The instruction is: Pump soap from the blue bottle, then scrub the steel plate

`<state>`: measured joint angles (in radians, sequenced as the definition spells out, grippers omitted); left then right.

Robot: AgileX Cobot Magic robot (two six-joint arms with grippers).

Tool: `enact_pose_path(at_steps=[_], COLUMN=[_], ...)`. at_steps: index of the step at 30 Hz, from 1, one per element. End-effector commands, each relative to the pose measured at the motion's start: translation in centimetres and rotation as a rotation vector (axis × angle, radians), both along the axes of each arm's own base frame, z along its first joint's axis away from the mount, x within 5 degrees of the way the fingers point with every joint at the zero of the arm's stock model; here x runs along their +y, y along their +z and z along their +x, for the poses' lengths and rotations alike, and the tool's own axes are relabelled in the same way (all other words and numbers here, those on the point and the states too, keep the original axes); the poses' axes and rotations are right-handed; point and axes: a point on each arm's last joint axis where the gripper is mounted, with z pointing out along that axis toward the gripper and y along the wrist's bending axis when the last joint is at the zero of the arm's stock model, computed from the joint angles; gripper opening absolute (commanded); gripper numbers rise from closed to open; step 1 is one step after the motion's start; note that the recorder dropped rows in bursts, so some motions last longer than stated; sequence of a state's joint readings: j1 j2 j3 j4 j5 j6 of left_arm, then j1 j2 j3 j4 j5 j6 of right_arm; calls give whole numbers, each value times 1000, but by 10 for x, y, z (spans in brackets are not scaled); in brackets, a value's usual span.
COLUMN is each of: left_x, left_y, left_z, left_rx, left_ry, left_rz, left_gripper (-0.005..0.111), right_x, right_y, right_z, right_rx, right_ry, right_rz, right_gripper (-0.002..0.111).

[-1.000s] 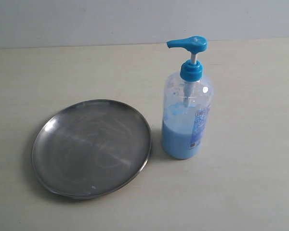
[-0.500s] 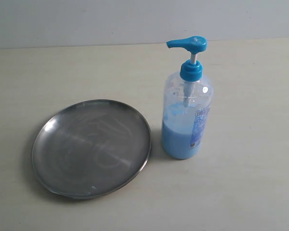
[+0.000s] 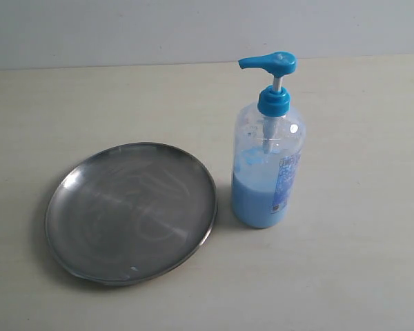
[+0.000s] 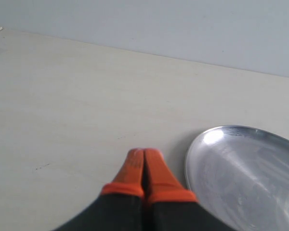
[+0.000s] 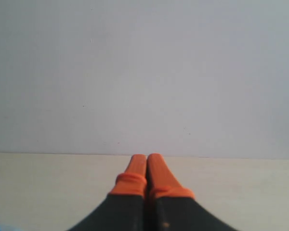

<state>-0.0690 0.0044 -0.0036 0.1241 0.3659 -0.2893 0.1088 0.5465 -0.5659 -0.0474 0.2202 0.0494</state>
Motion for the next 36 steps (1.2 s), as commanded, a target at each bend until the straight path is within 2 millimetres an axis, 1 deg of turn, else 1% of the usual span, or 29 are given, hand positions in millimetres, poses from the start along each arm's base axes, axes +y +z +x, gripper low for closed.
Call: enact_pose_path(at_steps=[1,9,13,15,23,26,28,31,33,36], left_x=[0,0,0,0,0,0,0,0,0,0], left_y=[0,0,0,0,0,0,0,0,0,0], left_z=[0,0,0,0,0,0,0,0,0,0], left_rx=[-11,-11,-11,-11,-11,-11,-11,-11,-11,-11], left_ry=[2,2,2,2,2,2,2,2,2,2], left_rz=[1,1,1,1,1,1,1,1,1,1], left_gripper=[0,0,0,0,0,0,0,0,0,0], right_x=[0,0,1,2,8,13,21,40,48,55], right_y=[4,6,3,-3,-36,-44,-49,-58,-62,-67], right_z=[0,1,4,10,44,53,56,56,55,54], right_rx=[-20,-42,-9,49,303,359,384,449,472,512], right_ry=[-4,-3,1,0,21,68,127,252,303,335], right_rz=[1,0,53,55,30,33,7,-54,-109,-135], right_gripper=[0,0,0,0,0,0,0,0,0,0])
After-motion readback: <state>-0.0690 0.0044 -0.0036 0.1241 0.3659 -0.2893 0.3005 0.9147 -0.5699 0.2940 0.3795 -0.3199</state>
